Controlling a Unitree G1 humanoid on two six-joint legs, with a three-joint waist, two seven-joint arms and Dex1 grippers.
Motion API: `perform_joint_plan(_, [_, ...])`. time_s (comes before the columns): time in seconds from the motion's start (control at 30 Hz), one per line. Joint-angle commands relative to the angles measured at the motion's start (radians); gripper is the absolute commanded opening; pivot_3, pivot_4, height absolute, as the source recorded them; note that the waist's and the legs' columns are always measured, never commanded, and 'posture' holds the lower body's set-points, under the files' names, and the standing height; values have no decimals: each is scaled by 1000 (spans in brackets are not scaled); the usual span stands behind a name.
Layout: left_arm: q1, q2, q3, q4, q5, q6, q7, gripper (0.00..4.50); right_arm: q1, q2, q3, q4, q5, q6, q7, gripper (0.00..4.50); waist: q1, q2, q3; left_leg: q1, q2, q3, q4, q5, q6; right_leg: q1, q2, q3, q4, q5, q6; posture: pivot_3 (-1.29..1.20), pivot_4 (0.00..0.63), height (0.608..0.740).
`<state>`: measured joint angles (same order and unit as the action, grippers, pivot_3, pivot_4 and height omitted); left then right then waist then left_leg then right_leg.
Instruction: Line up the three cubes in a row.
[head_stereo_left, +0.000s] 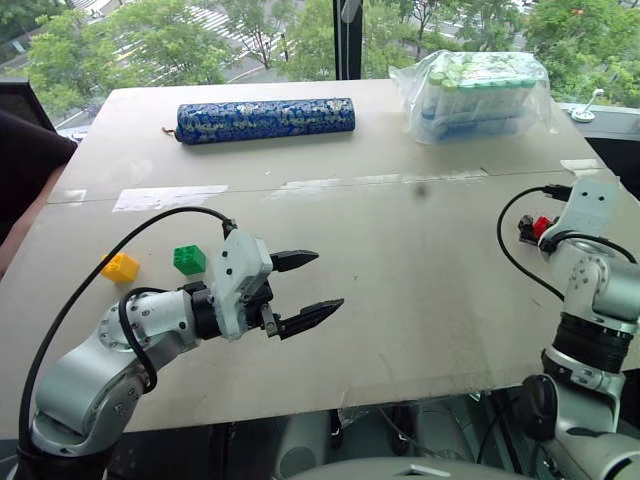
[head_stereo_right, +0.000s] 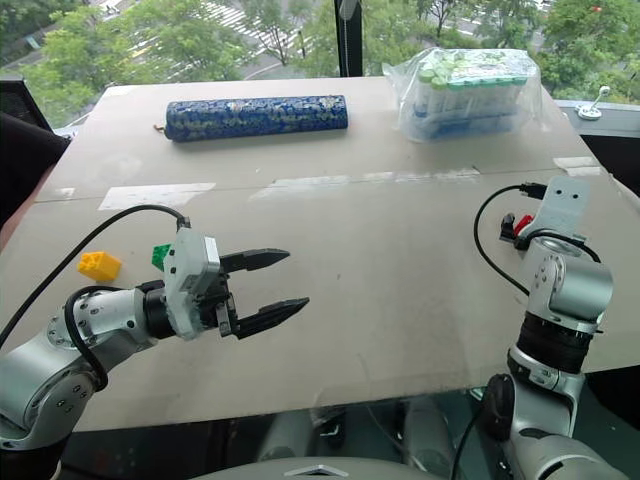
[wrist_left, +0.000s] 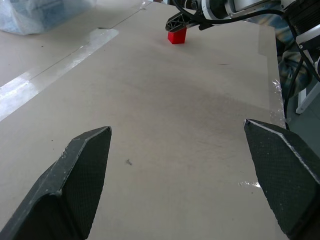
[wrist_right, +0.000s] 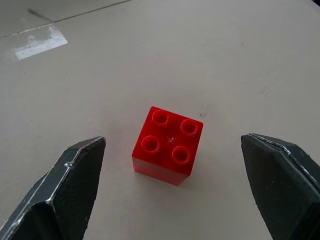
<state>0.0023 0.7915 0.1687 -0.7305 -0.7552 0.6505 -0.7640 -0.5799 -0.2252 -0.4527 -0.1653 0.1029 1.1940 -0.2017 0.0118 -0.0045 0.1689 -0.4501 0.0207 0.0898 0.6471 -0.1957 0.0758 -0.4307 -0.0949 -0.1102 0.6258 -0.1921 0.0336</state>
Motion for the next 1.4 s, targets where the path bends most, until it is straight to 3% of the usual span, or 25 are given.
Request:
perform_joint_plan(0.03, [-9, 6, 2, -35, -15, -15, -12, 4500, -53, 8, -39, 84, -12, -75, -38, 3970, -2, 0, 0, 0, 0, 0, 0, 0, 0, 0, 1, 1, 0, 0, 0, 0, 150, 740])
perform_joint_plan(0.07, [-9, 6, 2, -35, -14, -15, -9, 4500, -55, 2, -35, 112, -13, -102, -35, 3840, -3, 0, 0, 1, 0, 0, 0, 0, 0, 0, 2, 2, 0, 0, 0, 0, 150, 740])
perform_joint_plan(0.1, [-9, 5, 3, -35, -13, -14, -7, 4500, -54, -5, -29, 127, -17, -121, -34, 3198, -3, 0, 0, 1, 0, 0, 0, 0, 0, 0, 2, 3, 0, 0, 0, 0, 150, 740])
perform_joint_plan(0.27, [25, -2, 24, -41, -20, -17, -1, 4500, -56, -34, -5, 172, -15, -172, -9, 1290, -4, 0, 0, 1, 0, -1, 0, 0, 0, 0, 8, 11, 0, 0, 0, 0, 150, 740])
perform_joint_plan(0.47, [93, -1, 54, -47, -16, -39, -13, 4500, -1, -129, 152, 147, 28, -208, 211, 1291, -16, 0, 0, 1, 0, 1, 0, 0, 0, 0, 8, 14, 0, 0, 0, 0, 150, 740])
perform_joint_plan(0.53, [148, -19, 93, -48, -47, -55, -27, 4500, 34, -213, 306, 37, 194, -279, 615, 1291, -22, 1, 0, 1, 0, 0, 0, 0, 0, 0, 8, 13, 0, 0, 0, 0, 150, 740])
perform_joint_plan(0.6, [206, -25, 139, -52, -99, -53, -53, 4500, 6, -315, 491, 17, 264, -373, 987, 1291, -36, 3, 2, 1, 1, 0, 0, -2, 4, 0, 8, 14, 0, 0, 0, 0, 150, 740])
perform_joint_plan(0.73, [251, -11, 179, -53, -121, -56, -78, 4500, -144, -347, 692, 224, 188, -568, 1242, 1291, -50, 3, 2, 3, 3, -1, 0, -3, 4, 0, 9, 13, 0, 0, 0, 0, 150, 740])
perform_joint_plan(1.0, [316, 17, 256, -69, -148, -48, -90, 4500, -374, -209, 902, 663, 8, -916, 1468, 1291, -26, 1, 2, 1, 1, -1, 3, -5, -1, -1, 7, 14, -1, 0, -1, 0, 150, 740])
perform_joint_plan(1.4, [407, 45, 369, -69, -133, -63, -131, 4500, -516, -111, 891, 939, -93, -1117, 1549, 1291, -26, 1, 2, 1, 1, -1, 2, -3, -6, -3, 8, 14, -1, 1, -2, 0, 150, 740])
